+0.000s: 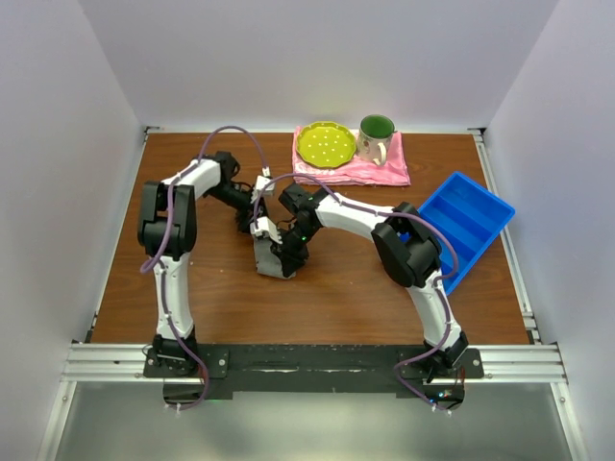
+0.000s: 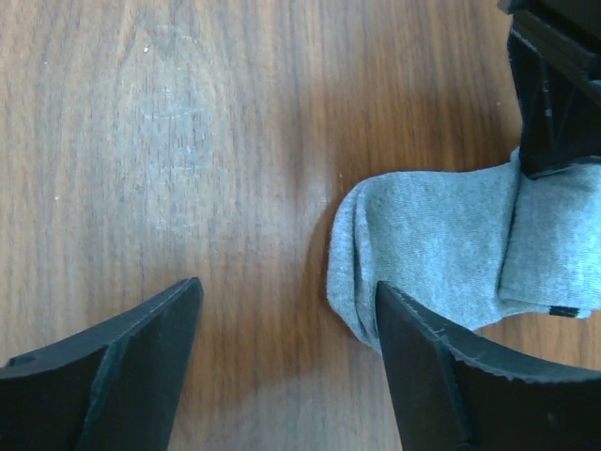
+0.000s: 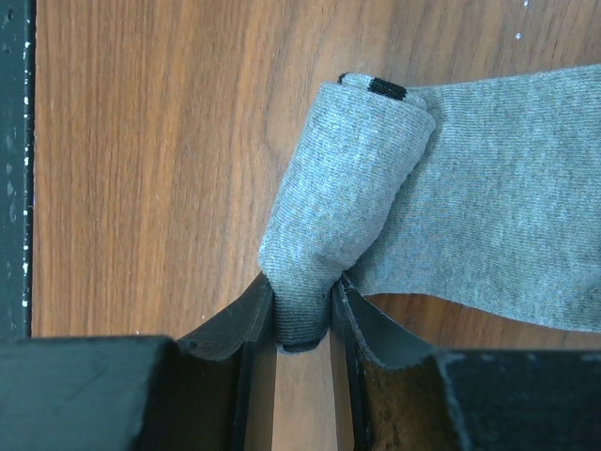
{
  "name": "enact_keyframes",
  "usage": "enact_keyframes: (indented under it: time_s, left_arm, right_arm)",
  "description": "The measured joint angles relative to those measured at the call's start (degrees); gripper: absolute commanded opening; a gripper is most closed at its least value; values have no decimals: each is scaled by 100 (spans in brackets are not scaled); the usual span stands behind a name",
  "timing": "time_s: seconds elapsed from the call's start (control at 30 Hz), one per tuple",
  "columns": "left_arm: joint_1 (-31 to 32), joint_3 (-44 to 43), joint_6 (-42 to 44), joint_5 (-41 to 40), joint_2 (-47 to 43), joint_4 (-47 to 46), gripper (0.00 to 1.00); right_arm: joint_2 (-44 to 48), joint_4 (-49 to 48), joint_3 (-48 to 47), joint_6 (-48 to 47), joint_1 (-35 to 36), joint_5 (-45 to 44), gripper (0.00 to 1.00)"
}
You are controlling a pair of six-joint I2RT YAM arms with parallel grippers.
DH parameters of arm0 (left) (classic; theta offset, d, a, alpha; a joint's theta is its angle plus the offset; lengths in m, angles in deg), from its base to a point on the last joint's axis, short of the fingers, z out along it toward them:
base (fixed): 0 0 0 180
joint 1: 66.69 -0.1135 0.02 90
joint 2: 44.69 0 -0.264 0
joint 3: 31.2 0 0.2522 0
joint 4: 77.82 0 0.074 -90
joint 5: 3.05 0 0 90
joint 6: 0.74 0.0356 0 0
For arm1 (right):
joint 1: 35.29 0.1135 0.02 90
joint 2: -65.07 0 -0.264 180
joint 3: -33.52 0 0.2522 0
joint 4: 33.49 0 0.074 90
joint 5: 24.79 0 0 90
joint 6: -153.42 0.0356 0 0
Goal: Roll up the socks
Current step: Roll the sock at the center of the board.
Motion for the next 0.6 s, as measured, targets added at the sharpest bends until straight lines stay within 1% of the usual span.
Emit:
enact_keyframes:
  time_s: [0.07, 0.1, 0.17, 0.27, 0.37, 0.4, 0.43, 0.6]
  left_arm:
    - [33, -50, -4, -52, 24, 28, 71]
    - [55, -87, 2, -79, 44, 68, 67]
    - [98, -160, 2, -129, 92, 149, 65]
    - [175, -181, -4, -164, 127, 229, 55]
    - [260, -186, -57, -247, 140, 295, 22]
    - [286, -190, -96, -278, 160, 326, 3]
    - [315, -199, -138, -315, 190, 382, 0]
    - [398, -264, -337, -358, 284, 590, 0]
  right_arm:
    - [15, -26, 24, 11, 0, -4, 0]
    - [24, -37, 31, 17, 0, -9, 0]
    - [26, -52, 42, 24, 2, -9, 0]
    - [33, -74, 55, 39, 0, -9, 0]
    - [39, -90, 68, 44, 0, -13, 0]
    - [48, -101, 79, 48, 0, -15, 0]
    - [63, -120, 98, 59, 2, -26, 0]
    - [170, -264, 227, 85, 35, -140, 0]
